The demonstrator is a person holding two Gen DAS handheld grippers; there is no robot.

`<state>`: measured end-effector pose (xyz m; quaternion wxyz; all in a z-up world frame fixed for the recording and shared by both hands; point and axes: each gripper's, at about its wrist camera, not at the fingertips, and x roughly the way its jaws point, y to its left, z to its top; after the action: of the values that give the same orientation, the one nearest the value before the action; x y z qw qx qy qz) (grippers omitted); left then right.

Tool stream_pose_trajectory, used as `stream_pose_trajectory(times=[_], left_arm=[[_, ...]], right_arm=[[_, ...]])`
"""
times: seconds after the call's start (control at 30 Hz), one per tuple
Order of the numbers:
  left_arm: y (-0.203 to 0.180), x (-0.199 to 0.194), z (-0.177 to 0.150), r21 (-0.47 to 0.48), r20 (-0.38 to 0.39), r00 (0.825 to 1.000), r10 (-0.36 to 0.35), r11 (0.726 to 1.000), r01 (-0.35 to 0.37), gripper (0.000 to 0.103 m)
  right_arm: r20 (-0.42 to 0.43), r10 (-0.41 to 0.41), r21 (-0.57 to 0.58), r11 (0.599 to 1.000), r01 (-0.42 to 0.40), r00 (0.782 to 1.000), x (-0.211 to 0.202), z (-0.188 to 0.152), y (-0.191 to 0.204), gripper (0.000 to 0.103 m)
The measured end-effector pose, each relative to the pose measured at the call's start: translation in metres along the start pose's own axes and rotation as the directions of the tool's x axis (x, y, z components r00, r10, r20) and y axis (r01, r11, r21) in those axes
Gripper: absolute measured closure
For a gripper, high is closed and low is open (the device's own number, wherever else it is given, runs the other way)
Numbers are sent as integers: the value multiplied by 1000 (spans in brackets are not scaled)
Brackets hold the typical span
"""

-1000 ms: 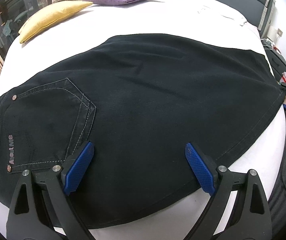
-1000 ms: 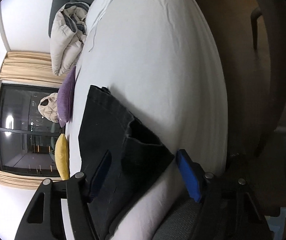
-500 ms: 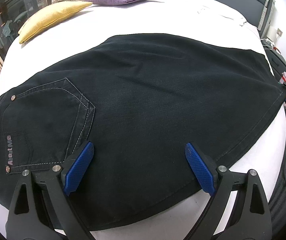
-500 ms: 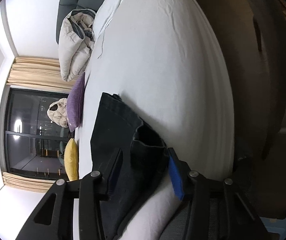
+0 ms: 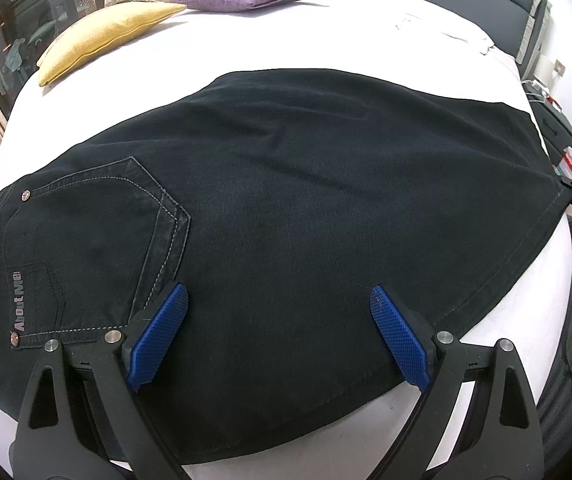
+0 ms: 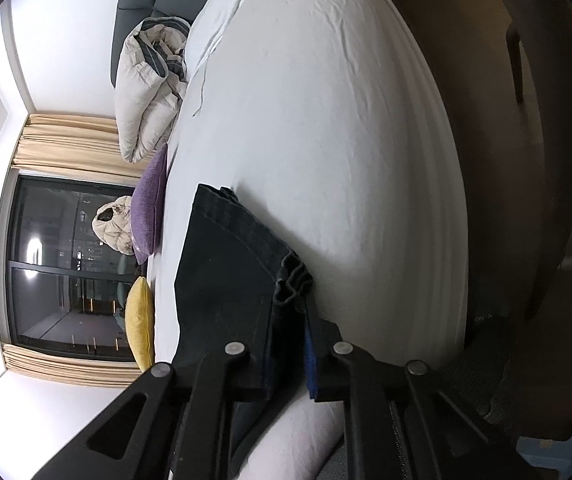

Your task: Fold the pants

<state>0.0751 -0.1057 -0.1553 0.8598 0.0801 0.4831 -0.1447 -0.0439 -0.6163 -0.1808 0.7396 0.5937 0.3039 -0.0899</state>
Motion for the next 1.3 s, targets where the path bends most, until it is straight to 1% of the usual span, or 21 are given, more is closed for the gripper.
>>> stream_pose_trajectory(times=[0.1,0.27,0.37,0.47,0.53,0.57,0.6,0.63,0.7,0.73,0.77,0.83,0.9,0.93,0.97,1.03,1.1,1.13,1.17,1.27,1.3], left_arm=[[2,-1,3,-25,2,1000,-13,1000,13,10],[13,-4,13,-109,15,998,-62,992,63,10],[21,-6,21,-161,26,996,-89,983,92,10],[31,-9,32,-218,43,991,-129,967,136,10],[36,-10,45,-253,60,983,-175,950,185,10],[37,-10,49,-262,66,980,-190,944,201,10],[38,-10,57,-276,75,973,-220,933,232,10],[40,-8,66,-291,83,961,-263,916,276,10],[41,-1,79,-326,84,940,-332,882,341,10],[42,7,88,-355,72,922,-381,854,380,10],[41,14,94,-377,64,905,-420,830,411,10],[38,27,104,-414,35,879,-475,794,445,10],[32,41,114,-445,21,837,-547,744,498,10],[30,45,117,-455,18,824,-566,729,511,10],[27,51,122,-466,13,815,-579,718,517,10],[18,66,132,-488,-20,798,-603,702,518,10],[8,73,137,-492,-37,785,-618,695,524,10],[1,77,142,-487,-49,776,-629,693,531,10],[0,82,150,-485,-55,771,-635,692,535,10],[-16,94,157,-467,-82,754,-651,694,548,10],[-19,99,162,-469,-84,744,-663,685,557,10]], right_arm=[[7,-8,-2,1000,8,1000,-1,-1,2,90],[31,-35,-37,999,36,999,-3,-2,14,90],[58,-79,-141,986,87,995,-4,-8,42,91],[78,-111,-318,939,130,991,0,-26,90,91],[75,-124,-484,863,145,989,11,-54,133,91],[64,-131,-576,805,143,989,19,-73,154,91],[44,-138,-670,731,132,989,29,-98,176,91],[17,-152,-772,626,110,988,41,-130,196,91],[-37,-186,-902,429,47,982,66,-190,218,91],[-74,-205,-930,368,6,976,78,-214,220,91],[-95,-222,-941,339,-15,970,87,-229,219,91],[-106,-244,-954,299,-29,964,99,-252,216,91],[-85,-250,-969,248,-21,964,101,-263,216,91],[-75,-251,-973,228,-17,965,101,-266,216,91],[-69,-248,-976,220,-13,966,100,-266,217,91],[-55,-239,-977,215,-3,970,98,-266,219,91],[-37,-226,-979,202,10,974,95,-266,221,91],[-22,-218,-982,188,20,976,93,-269,222,91],[-12,-211,-984,176,26,977,91,-272,222,91],[15,-202,-991,126,41,979,88,-281,223,91],[18,-200,-992,115,41,980,87,-284,223,91]])
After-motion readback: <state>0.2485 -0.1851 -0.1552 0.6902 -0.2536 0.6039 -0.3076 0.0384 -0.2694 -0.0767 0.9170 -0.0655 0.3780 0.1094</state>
